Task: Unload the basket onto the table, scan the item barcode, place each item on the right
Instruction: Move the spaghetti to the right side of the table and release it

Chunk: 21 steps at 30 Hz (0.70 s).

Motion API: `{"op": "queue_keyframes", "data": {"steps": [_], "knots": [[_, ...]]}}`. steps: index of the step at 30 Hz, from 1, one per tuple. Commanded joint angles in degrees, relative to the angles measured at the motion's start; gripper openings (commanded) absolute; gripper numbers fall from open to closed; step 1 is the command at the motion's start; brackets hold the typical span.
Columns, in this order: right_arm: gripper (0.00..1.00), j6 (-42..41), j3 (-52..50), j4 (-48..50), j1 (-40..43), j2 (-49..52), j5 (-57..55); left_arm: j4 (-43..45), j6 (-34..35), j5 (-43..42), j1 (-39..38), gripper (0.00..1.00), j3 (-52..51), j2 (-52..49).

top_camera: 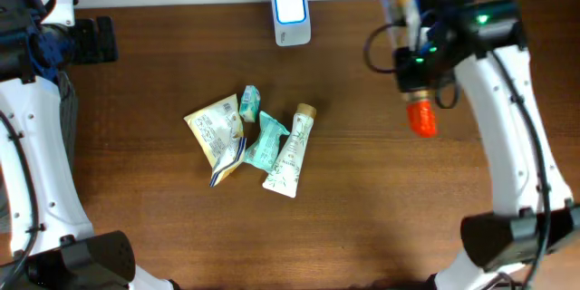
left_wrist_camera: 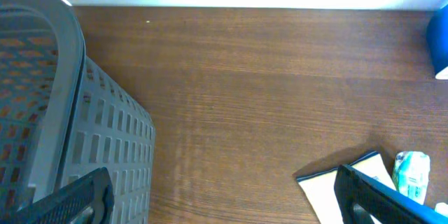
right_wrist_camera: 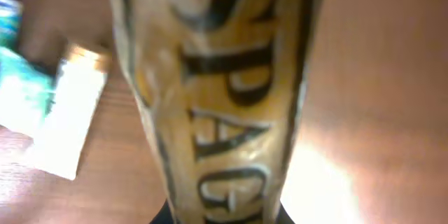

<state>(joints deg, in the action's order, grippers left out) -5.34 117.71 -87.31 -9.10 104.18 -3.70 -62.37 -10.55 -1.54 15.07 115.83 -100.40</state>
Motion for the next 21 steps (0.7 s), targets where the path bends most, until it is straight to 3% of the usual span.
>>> {"op": "queue_keyframes", "data": {"steps": [1, 5, 6, 9, 13, 14, 15, 16, 19, 21], "knots": [[0.04, -4.2, -6.1, 0.1, 8.7, 1.3, 3.0, 0.1, -0.9, -0.4, 0.1, 0.99, -0.1, -0.1], [0.04, -3.9, -22.4, 7.3, 19.8, 1.3, -12.1, 0.1, -0.9, -0.4, 0.1, 0.99, -0.1, -0.1], [0.04, -0.6, -26.3, 10.6, 21.2, 1.3, -15.1, 0.1, -0.9, -0.4, 0.1, 0.99, -0.1, -0.1], [0.04, 13.7, -35.6, 23.5, 21.9, 1.3, -15.6, 0.1, -0.9, -0.4, 0.1, 0.99, -0.1, -0.1], [0.04, 14.4, -38.1, 29.4, 21.8, 1.3, -17.8, 0.1, -0.9, -0.4, 0.1, 0.99, -0.1, -0.1], [0.33, 14.3, -38.1, 29.8, 21.8, 1.3, -17.7, 0.1, -0.9, -0.4, 0.1, 0.99, -0.1, -0.1], [0.47, 14.3, -38.0, 29.7, 21.8, 1.3, -16.4, 0.1, -0.9, -0.4, 0.1, 0.99, -0.1, -0.1], [0.68, 14.3, -36.9, 28.0, 21.8, 1.2, -12.9, 0.1, -0.9, -0.4, 0.1, 0.99, -0.1, -0.1], [0.70, 13.2, -25.0, 17.3, 21.7, 1.2, 4.9, 0.1, -0.9, -0.4, 0.1, 0.99, -0.1, -0.1], [0.69, 13.2, -17.9, 12.8, 21.0, 1.2, 28.8, 0.1, -0.9, -0.4, 0.1, 0.99, -0.1, -0.1]]}}
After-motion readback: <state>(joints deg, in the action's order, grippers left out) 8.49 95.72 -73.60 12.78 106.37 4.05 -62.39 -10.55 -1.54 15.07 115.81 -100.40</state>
